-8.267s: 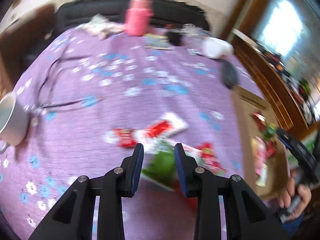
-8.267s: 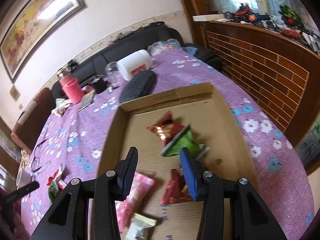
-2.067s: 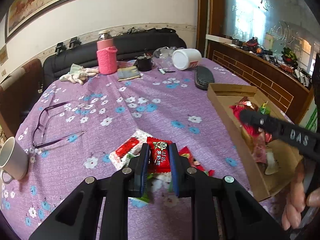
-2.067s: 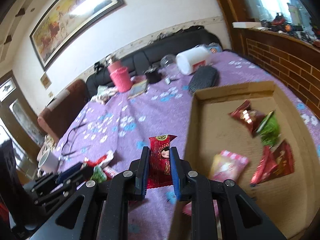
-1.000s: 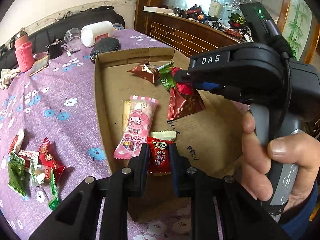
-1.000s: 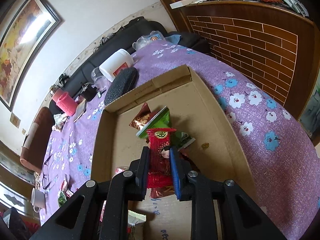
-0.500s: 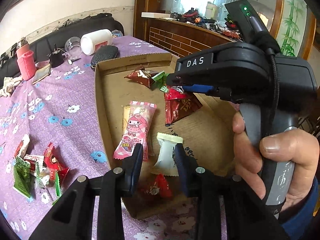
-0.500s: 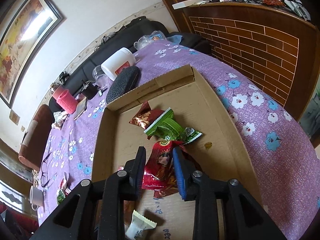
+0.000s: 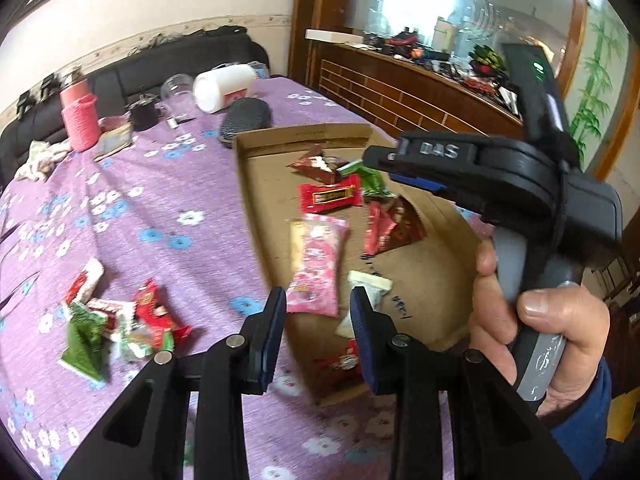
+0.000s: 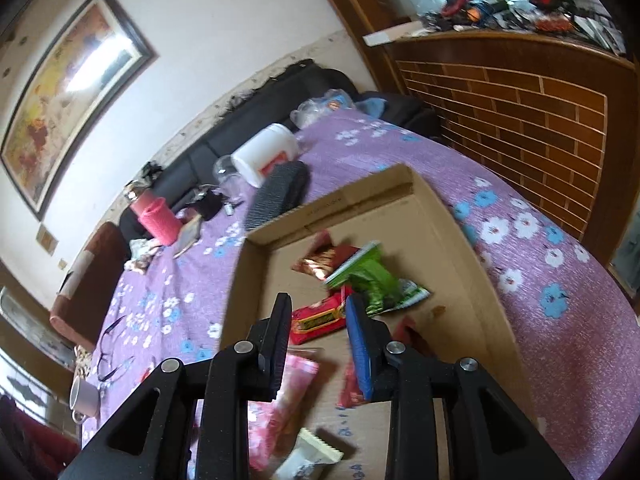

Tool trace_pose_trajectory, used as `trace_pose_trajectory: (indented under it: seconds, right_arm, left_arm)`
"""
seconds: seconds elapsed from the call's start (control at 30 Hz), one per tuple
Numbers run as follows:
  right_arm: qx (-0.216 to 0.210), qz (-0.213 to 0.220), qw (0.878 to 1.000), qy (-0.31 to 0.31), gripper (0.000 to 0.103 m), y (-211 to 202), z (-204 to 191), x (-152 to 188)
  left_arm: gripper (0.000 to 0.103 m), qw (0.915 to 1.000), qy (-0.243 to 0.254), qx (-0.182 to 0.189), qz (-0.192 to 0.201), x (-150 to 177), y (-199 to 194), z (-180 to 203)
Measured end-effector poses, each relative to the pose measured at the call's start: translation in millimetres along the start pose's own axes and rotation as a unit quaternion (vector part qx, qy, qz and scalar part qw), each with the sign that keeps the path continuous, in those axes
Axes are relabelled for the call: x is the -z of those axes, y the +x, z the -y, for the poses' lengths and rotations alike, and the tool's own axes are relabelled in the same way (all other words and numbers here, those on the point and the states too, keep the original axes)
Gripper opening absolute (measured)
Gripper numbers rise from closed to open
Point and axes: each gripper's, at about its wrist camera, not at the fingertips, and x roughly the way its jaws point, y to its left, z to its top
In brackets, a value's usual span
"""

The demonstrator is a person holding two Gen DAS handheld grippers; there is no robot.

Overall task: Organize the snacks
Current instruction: 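Move both grippers back toward the snack pile, then grasp a green packet with the left gripper while the right grasps a green-twist clear candy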

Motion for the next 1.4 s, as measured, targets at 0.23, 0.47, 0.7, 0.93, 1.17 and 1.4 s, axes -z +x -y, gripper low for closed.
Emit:
trace_pose_trajectory:
  seconds: [0.23,0.47,0.7,0.93,1.17,1.4]
  right_arm:
    - [-0.033,-0.002,0.997,-0.071,0.035,0.8,-36.7,13.9]
    - [-0.048,-0.008,0.991,-0.125,0.039,3.2,-62.3,30.7]
    - [-0.049,-0.017,0.989,-0.141,0.040,9.2,-71.4,36.4]
    - [-0.069,-0.023,0.985,-0.159,0.040,7.0,-81.1,40.0]
    - [-0.110,-0.056,0.977,-0.174,0.042,8.0,-100.1,56.8]
    - [-0.138,-0.145,0.958,-0.204,0.042,10.3,-128.8,102.7]
  left_arm:
    - [0.032,0.9986,-0.039,-0.037,0.004,4.0,-21.8,-51.5]
    - [0.037,0.9908,-0.092,-0.098,-0.015,18.2,-31.5,-134.0]
    - [0.037,0.9865,-0.126,-0.098,-0.039,26.6,-13.5,-168.5]
    - [0.037,0.9866,-0.103,-0.114,-0.054,33.6,6.1,-163.8]
    - [0.036,0.9841,-0.109,-0.125,-0.062,39.3,15.4,-172.6]
    - [0.029,0.9847,-0.108,-0.128,-0.047,38.0,8.6,-173.7]
